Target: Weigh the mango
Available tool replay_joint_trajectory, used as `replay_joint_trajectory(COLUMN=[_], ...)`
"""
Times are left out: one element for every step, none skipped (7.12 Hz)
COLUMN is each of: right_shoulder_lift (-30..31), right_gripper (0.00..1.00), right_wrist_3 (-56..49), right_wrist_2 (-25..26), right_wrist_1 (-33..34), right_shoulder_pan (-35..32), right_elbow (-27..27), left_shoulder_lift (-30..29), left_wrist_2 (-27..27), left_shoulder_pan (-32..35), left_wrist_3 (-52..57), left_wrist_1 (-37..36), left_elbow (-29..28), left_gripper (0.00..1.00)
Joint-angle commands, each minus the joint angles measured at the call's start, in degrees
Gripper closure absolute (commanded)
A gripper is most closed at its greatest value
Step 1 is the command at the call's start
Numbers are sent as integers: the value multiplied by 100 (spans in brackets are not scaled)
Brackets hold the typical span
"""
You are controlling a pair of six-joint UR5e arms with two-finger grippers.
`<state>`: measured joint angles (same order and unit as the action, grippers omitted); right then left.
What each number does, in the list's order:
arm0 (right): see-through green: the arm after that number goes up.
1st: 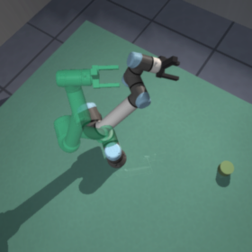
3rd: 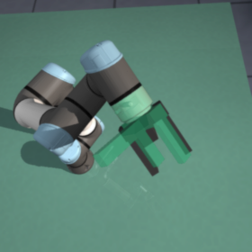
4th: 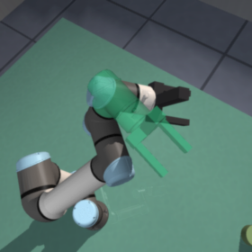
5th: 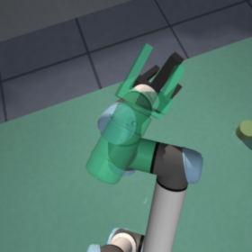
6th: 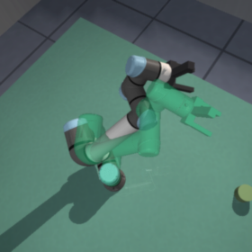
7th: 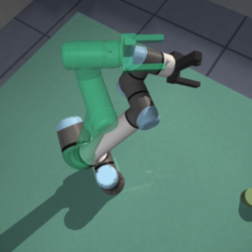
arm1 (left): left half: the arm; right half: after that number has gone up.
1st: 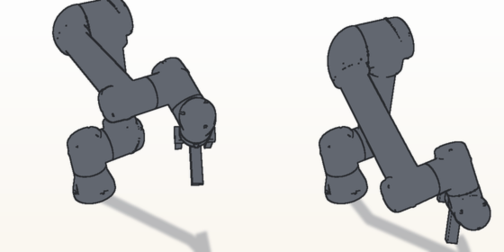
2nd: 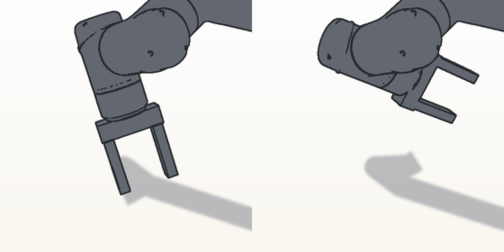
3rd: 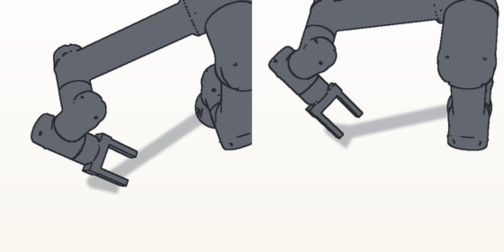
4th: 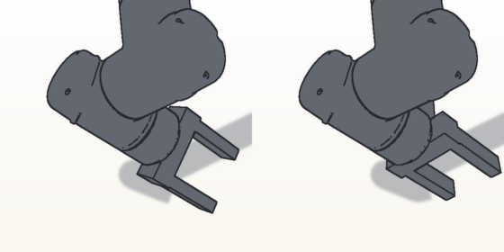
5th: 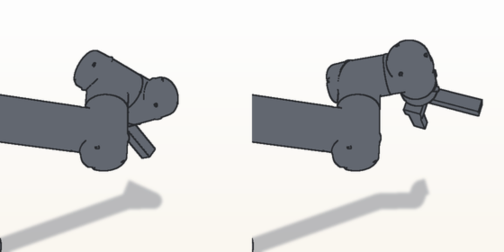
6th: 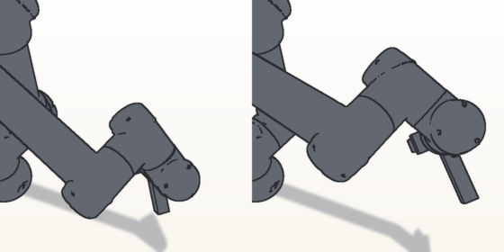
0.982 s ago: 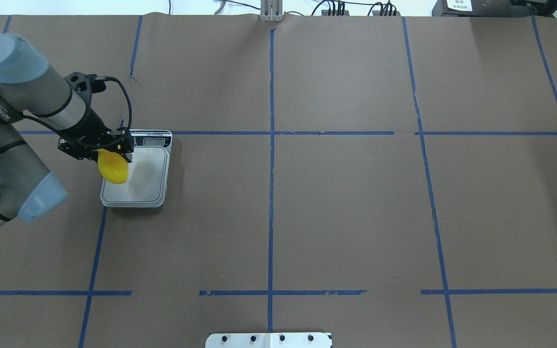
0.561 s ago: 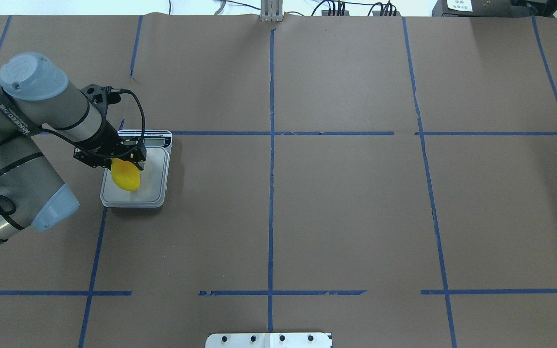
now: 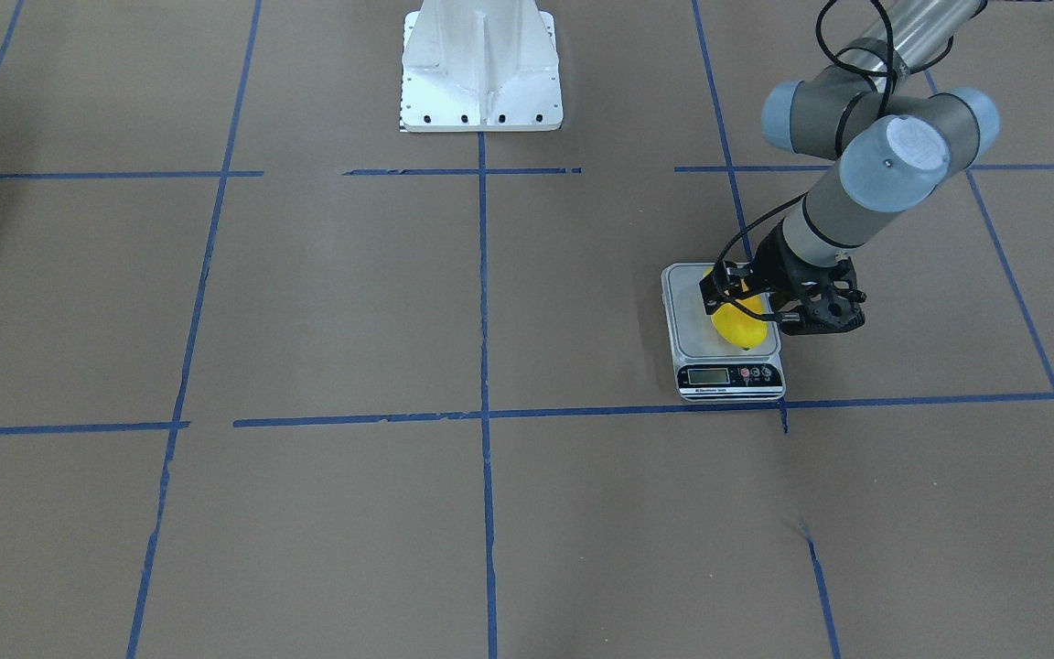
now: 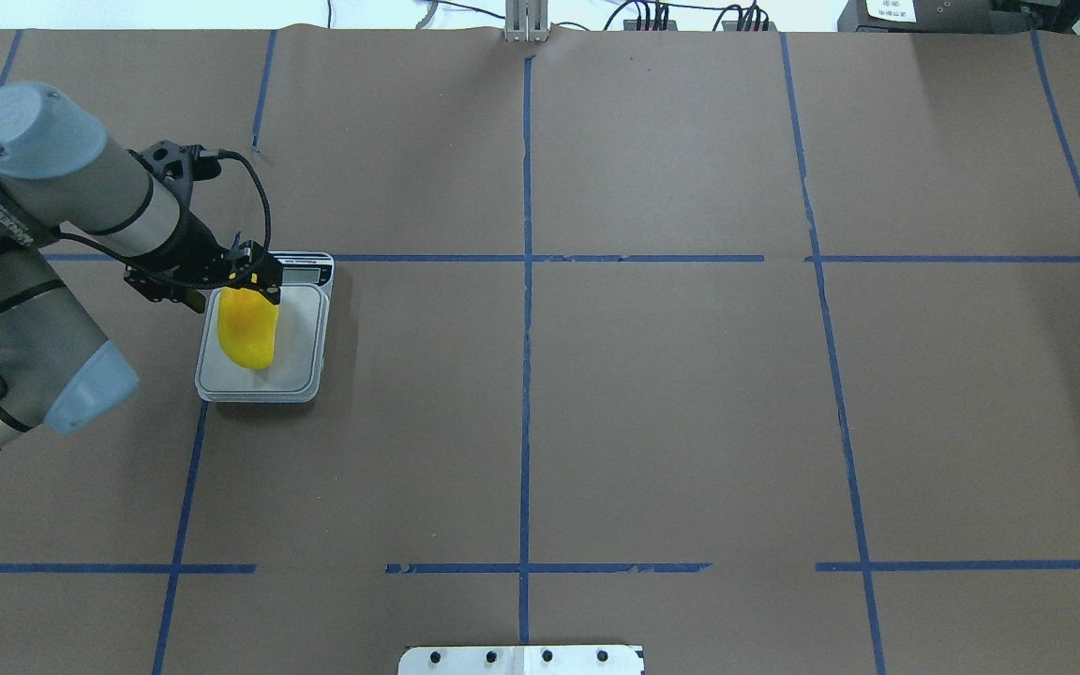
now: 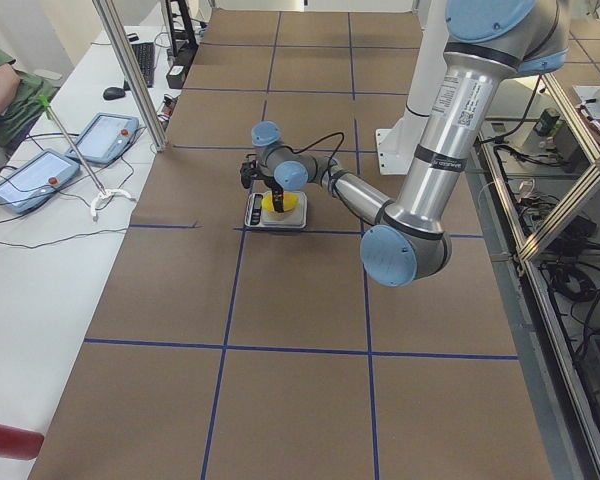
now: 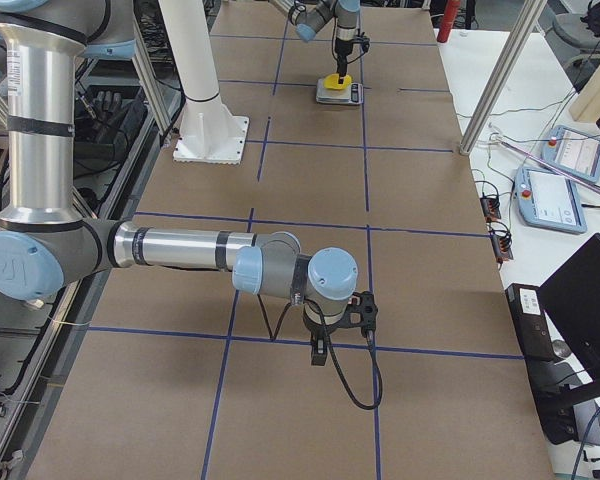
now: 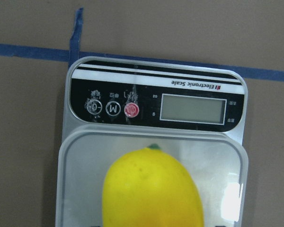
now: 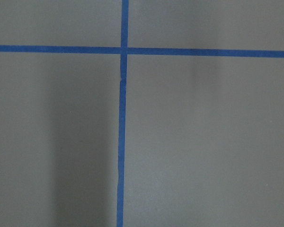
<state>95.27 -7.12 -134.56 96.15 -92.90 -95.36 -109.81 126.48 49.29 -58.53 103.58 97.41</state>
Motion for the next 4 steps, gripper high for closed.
replay_joint_trajectory(right_shoulder_lift=[0, 0, 0, 0], right_gripper=[0, 0, 0, 0], right_wrist_3=[0, 0, 0, 0], right_wrist_2=[0, 0, 0, 0], right_wrist_1=[0, -9, 0, 0], right_shoulder_pan=[0, 0, 0, 0], right_elbow=[0, 0, 0, 0], left_shoulder_lift=[47, 56, 239, 632], left_wrist_2=[9, 35, 70, 288], left_shoulder_pan=[763, 1236, 2016, 2424], left_wrist_3=[1161, 2065, 3335, 4175], left_wrist_1=[-1139, -1939, -2373, -2404], left_elbow=[661, 926, 946, 903], left_gripper=[0, 0, 0, 0])
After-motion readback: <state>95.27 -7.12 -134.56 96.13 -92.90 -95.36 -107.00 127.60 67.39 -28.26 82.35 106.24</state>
